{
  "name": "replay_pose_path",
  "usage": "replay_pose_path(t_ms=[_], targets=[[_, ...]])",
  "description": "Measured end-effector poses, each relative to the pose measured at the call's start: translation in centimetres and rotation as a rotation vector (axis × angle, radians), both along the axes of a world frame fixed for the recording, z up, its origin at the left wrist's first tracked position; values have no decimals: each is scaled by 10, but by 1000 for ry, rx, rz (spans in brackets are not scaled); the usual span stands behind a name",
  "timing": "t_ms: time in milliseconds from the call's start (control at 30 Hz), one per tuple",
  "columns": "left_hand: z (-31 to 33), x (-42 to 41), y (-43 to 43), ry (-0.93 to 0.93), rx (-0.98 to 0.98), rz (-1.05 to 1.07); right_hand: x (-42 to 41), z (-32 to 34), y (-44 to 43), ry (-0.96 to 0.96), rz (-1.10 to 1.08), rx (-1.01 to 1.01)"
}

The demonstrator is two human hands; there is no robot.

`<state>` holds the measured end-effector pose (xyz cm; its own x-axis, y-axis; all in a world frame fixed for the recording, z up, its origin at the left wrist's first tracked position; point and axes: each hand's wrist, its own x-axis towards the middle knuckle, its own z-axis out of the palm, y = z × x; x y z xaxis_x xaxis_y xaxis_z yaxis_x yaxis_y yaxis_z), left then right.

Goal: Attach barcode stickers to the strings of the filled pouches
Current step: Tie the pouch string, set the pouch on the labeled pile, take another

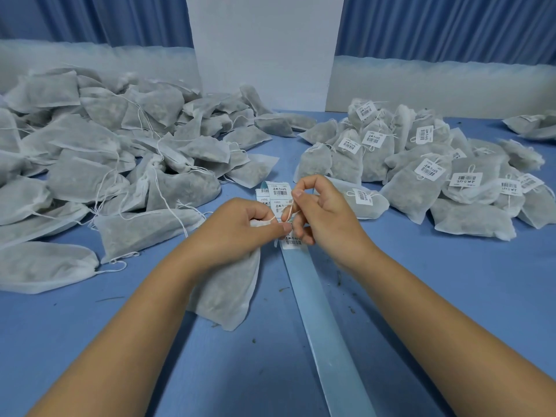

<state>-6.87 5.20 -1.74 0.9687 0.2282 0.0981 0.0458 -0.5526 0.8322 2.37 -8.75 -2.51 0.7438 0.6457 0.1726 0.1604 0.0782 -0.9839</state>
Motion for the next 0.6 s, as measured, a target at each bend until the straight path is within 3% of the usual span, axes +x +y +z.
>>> replay_pose_path(t_ms=[300, 600], targets=[[-6, 3, -30, -110, 134, -46, -1, 0, 0, -17, 2, 39], [-7, 3, -30, -213, 53, 30, 5, 3, -3, -19, -52, 76]])
